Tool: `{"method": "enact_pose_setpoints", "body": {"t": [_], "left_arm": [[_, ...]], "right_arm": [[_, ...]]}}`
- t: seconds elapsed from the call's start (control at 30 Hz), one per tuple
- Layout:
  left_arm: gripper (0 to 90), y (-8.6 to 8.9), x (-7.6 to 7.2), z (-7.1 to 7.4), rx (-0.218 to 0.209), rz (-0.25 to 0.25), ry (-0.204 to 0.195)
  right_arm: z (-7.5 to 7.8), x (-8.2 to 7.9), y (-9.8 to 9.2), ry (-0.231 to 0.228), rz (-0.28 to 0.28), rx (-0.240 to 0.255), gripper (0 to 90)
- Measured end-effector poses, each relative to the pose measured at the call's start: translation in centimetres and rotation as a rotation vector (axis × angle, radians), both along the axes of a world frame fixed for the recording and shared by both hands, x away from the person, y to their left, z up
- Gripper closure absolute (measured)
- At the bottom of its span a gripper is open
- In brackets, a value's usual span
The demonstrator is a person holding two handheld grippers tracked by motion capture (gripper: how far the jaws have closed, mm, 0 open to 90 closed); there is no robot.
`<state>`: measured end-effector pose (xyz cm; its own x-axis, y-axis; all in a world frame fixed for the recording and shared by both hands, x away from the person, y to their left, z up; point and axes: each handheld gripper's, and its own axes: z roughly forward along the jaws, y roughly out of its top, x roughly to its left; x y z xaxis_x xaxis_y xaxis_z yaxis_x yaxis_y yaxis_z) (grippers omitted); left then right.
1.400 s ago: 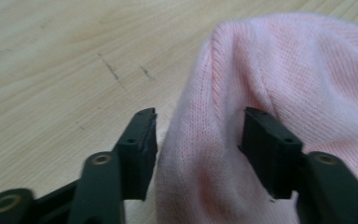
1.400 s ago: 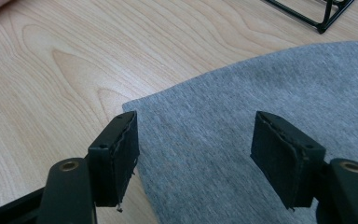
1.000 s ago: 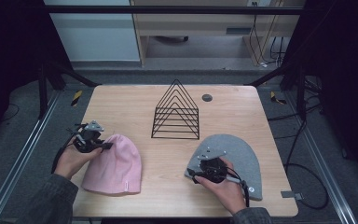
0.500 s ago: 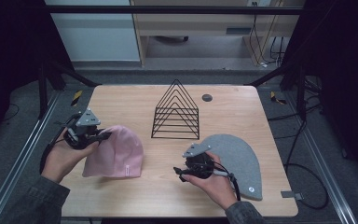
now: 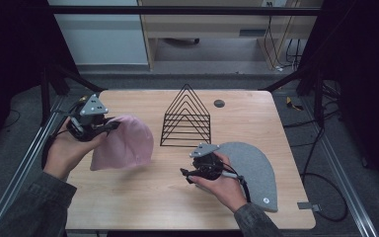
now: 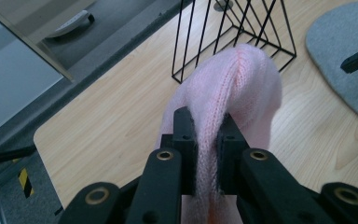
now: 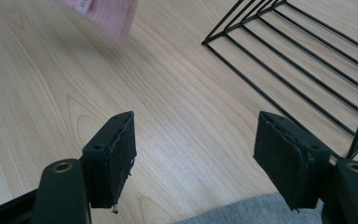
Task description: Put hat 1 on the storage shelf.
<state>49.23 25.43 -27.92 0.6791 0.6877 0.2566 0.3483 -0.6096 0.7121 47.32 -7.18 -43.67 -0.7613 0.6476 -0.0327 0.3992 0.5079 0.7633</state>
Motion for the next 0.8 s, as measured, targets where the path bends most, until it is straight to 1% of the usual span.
{"method": "enact_pose_setpoints", "body": {"t": [0.07, 0.17, 0.27, 0.37, 0.47, 0.6, 0.7, 0.8], "left_arm": [[81.5, -0.5, -0.1, 0.7, 0.006, -0.011, -0.007], [81.5, -1.1, -0.3, 1.5, 0.012, -0.023, -0.015], [81.5, -1.7, -0.5, 2.2, 0.015, -0.034, -0.027], [81.4, -2.2, -0.5, 2.6, 0.014, -0.046, -0.028], [81.4, -2.8, -0.5, 2.8, 0.004, -0.059, -0.032], [81.4, -3.4, -0.7, 3.2, 0.001, -0.075, -0.034], [81.4, -3.9, -0.8, 3.6, -0.008, -0.088, -0.035], [81.4, -4.3, -0.8, 3.8, -0.009, -0.097, -0.038]], "right_arm": [[0.3, 0.2, 0.0, 0.003, -0.006, 0.005, 29.4], [0.9, 0.3, 0.0, 0.013, -0.012, 0.036, 30.8], [1.6, 0.2, 0.0, 0.005, -0.011, 0.052, 31.2], [2.4, 0.0, 0.3, -0.009, 0.003, 0.063, 32.9], [2.9, 0.0, 0.8, -0.003, 0.02, 0.095, 35.3], [2.9, 0.4, 1.6, 0.007, 0.034, 0.103, 37.7], [2.7, 0.8, 2.1, 0.023, 0.042, 0.123, 39.8], [2.7, 1.0, 2.6, 0.019, 0.048, 0.124, 41.3]]}}
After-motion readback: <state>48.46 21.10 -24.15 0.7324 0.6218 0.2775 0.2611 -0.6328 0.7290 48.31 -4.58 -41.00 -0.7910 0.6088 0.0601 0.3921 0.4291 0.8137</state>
